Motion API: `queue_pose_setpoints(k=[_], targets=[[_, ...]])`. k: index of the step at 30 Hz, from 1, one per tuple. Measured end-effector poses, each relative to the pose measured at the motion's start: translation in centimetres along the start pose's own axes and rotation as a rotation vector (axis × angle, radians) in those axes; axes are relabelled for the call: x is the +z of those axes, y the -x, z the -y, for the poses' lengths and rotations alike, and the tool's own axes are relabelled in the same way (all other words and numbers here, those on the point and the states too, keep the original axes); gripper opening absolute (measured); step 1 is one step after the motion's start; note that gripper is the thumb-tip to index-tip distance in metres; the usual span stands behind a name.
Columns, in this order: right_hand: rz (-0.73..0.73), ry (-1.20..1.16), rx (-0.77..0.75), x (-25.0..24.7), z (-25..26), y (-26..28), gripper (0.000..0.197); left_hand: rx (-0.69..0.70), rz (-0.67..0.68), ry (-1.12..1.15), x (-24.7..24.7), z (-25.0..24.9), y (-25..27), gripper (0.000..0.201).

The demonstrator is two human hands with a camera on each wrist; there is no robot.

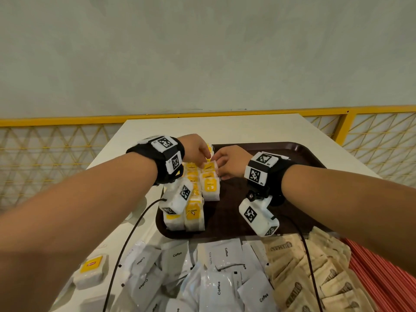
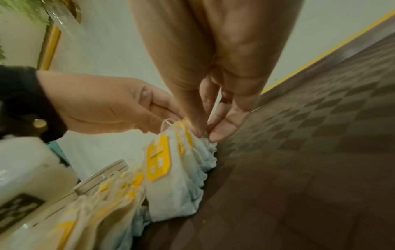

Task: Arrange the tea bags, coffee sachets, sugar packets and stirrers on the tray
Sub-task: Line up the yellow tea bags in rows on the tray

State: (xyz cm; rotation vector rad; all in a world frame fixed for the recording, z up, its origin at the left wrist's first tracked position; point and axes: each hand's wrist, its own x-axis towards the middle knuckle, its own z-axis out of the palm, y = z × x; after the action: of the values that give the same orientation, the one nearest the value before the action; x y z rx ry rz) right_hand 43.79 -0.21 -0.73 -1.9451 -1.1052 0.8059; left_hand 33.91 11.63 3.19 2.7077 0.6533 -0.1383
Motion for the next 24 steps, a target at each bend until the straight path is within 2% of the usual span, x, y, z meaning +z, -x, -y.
queue_pose_setpoints(k=[3, 6, 14, 16, 24], targets=[[-0.021, -0.002, -0.019, -0.1, 0.1, 0.2, 0.030, -0.020, 0.032, -0.102, -0.2, -0.2, -1.0, 0.027], [-0.046, -0.017, 0.014, -0.2, 0.0, 0.2, 0.026, -0.063, 0.064, -0.101, -0.8, 0.1, -1.8, 0.020], [0.026, 0.045, 0.082, -0.8, 0.0, 0.1, 0.013, -0.083, 0.202, -0.078, -1.6, 0.5, -2.5, 0.025], [0.018, 0.041, 0.084, -0.6, 0.0, 0.0, 0.010, -0.085, 0.208, -0.055, -1.5, 0.6, -2.7, 0.022], [0.025, 0.067, 0.088, -0.1, 0.0, -0.6, 0.018, -0.133, 0.174, 0.042, -1.4, 1.5, -3.1, 0.012]])
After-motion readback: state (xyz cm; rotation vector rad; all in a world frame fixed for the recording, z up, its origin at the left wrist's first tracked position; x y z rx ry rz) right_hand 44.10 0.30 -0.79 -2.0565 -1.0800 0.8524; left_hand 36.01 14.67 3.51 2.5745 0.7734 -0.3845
